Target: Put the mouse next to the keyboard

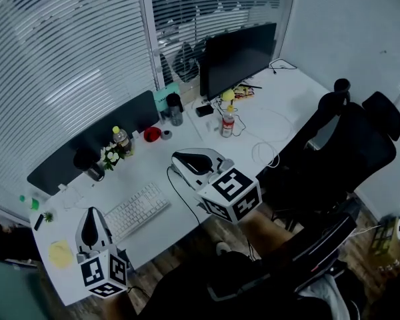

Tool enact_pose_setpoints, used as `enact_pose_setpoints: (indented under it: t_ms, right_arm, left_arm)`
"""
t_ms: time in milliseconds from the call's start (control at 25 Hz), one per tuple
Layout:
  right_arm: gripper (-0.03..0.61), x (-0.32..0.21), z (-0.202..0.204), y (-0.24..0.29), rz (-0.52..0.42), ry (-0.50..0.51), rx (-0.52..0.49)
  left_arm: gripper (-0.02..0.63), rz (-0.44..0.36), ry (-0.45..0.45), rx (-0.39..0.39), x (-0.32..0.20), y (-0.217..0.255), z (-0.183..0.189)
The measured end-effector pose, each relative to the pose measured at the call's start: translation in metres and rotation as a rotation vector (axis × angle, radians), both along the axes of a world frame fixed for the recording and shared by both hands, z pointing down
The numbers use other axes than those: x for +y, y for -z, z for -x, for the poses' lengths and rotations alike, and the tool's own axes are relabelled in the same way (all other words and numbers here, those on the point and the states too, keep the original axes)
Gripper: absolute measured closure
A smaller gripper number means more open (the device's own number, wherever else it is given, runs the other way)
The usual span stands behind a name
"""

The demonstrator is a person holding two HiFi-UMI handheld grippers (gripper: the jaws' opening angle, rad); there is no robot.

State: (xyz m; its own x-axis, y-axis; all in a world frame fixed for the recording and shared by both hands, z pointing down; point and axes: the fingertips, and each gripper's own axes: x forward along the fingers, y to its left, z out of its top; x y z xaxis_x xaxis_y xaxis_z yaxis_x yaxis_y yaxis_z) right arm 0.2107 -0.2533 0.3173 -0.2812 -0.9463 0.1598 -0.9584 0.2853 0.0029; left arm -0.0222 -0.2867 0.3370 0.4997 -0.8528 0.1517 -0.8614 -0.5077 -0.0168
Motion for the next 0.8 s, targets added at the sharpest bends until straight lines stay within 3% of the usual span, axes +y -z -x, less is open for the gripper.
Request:
enact_pose_setpoints:
  t_ms: [320,800]
  right_arm:
    - [0.580,-0.0043,-0.0043,-0.0035,0.005,-0.001,-0.003]
    - [0.578,-0.0077,-0.0088,0.0005,0.000,-0.019,-0.019]
  left_arm:
    - [0.584,0.029,-0.044,0.020,0.0013,-0.0054,-0.0066]
    - [0.584,0.000,-0.014,0.008,-0.0009,0.0001,-0.0038]
